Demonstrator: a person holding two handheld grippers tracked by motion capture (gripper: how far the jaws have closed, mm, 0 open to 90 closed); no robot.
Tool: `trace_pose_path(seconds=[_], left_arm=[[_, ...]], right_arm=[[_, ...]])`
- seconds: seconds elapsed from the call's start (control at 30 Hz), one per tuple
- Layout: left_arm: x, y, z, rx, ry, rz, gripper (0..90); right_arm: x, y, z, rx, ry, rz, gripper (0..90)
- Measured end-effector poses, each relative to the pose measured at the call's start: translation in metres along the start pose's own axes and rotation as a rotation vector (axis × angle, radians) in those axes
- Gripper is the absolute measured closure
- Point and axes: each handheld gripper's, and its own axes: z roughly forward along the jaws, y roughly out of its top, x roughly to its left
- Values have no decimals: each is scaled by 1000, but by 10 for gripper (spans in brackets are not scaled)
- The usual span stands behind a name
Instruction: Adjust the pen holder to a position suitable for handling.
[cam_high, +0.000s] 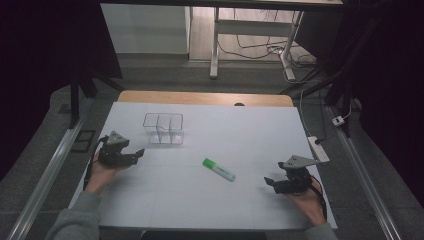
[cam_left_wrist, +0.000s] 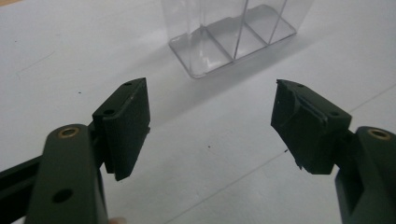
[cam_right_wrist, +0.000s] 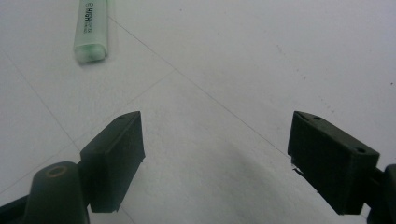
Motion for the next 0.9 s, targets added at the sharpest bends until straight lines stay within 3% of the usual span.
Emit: trace_pose_path(seconds=[0.6, 0.9], left_arm=[[16, 6, 24, 15, 45, -34, 381], [20, 14, 35, -3, 81, -44, 487]], right_arm=[[0, -1, 2, 17, 0, -5, 195], [1, -1, 3, 23, 6, -7, 201]])
